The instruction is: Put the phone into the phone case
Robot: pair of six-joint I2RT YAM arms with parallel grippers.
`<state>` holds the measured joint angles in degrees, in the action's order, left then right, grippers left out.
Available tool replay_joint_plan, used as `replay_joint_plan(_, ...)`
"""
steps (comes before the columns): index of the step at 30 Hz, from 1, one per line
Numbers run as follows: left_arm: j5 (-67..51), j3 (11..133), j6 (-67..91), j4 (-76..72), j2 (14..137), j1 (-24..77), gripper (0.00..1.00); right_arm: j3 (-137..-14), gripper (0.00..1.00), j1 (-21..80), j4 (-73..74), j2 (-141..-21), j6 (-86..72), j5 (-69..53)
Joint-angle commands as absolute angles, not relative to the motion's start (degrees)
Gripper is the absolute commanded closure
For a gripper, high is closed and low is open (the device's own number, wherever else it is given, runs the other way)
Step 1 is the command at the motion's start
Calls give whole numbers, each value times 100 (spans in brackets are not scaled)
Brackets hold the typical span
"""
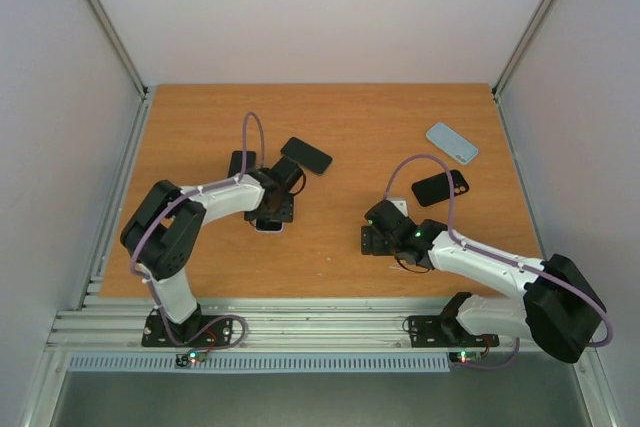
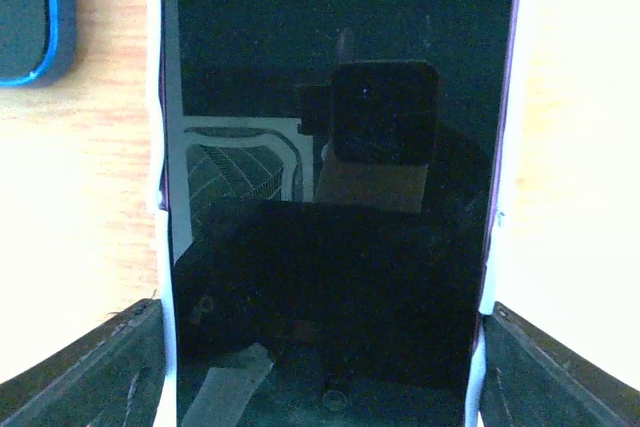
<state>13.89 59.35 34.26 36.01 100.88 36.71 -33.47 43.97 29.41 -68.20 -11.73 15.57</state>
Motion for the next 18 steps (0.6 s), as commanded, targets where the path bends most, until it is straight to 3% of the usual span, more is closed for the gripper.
replay_joint_plan(1, 1232, 6264, 3085, 3304, 10437, 3513, 29, -3506, 2, 4423, 2979, -6909, -1168, 1656)
replay_joint_plan(7, 1099, 6435, 3019, 3278, 10641, 3480, 26, -3542, 2, 4430, 2973, -7050, -1161, 1639)
replay_joint_plan(18, 1025, 6424, 3237, 3418, 10167, 3439, 5, -3624, 2, 4425, 3103, -7067, -1130, 1644)
